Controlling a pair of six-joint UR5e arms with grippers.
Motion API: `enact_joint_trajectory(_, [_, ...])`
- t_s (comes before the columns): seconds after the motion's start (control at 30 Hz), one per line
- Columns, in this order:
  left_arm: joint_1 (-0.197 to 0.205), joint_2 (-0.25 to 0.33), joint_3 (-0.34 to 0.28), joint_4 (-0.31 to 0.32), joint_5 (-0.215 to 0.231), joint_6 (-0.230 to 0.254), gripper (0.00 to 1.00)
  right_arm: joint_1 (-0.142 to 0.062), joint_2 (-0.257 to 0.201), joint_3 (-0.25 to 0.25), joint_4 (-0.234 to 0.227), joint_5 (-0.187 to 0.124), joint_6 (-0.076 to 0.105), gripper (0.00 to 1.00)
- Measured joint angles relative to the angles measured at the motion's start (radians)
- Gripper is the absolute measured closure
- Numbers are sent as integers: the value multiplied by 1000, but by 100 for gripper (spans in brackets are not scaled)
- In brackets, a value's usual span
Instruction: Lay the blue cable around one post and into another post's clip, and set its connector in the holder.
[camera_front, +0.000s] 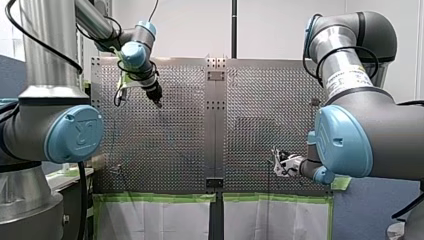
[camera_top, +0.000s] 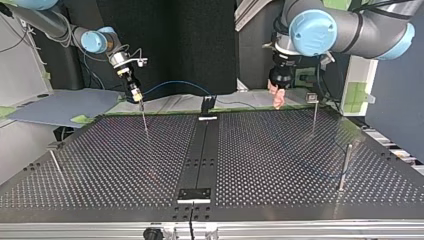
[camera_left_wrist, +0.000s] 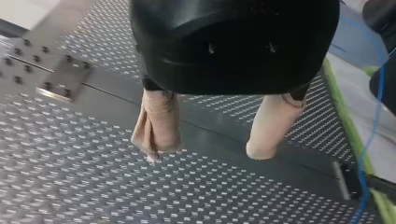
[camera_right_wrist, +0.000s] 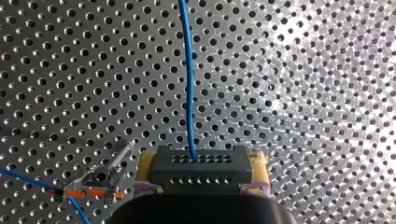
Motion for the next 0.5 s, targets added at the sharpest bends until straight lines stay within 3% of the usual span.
enact_joint_trajectory(0.23, [-59,-59,-48,59,-59,-59,0,0,0,0,0,24,-3,100])
enact_joint_trajectory(0.5, [-124,-124,-60,124,-124,-124,0,1,1,0,0,31,-4,100])
